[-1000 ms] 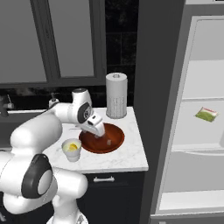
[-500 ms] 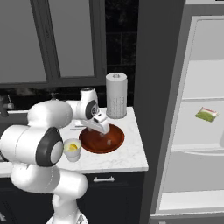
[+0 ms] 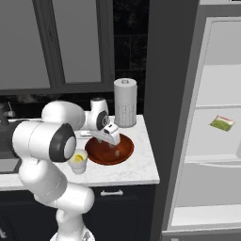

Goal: Grab a lemon wedge from the fridge and one ice cube from the ice bowl, and put them in the glass of lemonade.

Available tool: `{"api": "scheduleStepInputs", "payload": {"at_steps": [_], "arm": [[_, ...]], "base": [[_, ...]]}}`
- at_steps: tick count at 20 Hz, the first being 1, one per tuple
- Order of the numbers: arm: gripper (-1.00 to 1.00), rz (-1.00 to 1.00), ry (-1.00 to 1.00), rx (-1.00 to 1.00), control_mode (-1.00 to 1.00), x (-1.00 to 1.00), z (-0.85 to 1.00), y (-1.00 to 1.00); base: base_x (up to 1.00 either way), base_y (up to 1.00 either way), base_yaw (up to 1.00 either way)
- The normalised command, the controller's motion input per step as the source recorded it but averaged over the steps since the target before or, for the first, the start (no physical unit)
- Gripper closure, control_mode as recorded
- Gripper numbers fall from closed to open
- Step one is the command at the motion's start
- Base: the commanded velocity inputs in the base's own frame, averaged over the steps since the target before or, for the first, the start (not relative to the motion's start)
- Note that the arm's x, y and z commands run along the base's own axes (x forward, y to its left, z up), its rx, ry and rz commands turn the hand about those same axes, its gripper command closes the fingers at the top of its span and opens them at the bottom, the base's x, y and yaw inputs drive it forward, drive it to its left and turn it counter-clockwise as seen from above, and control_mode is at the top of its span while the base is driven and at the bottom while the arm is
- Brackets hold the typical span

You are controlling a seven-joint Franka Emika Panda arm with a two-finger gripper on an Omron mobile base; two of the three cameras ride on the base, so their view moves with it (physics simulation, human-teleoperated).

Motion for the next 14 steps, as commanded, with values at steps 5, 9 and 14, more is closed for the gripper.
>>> {"api": "scheduleStepInputs", "payload": {"at_steps": [5, 9, 14], "arm": [[-1.00, 0.00, 0.00, 0.00, -1.00, 0.22, -0.25, -0.02], [-1.00, 0.00, 0.00, 0.00, -1.00, 0.23, -0.22, -0.05], [-1.00, 0.00, 0.00, 0.00, -1.00, 0.22, -0.20, -0.05]], "base": [[0.00, 0.00, 0.00], [0.00, 0.00, 0.00], [0.00, 0.00, 0.00]]}}
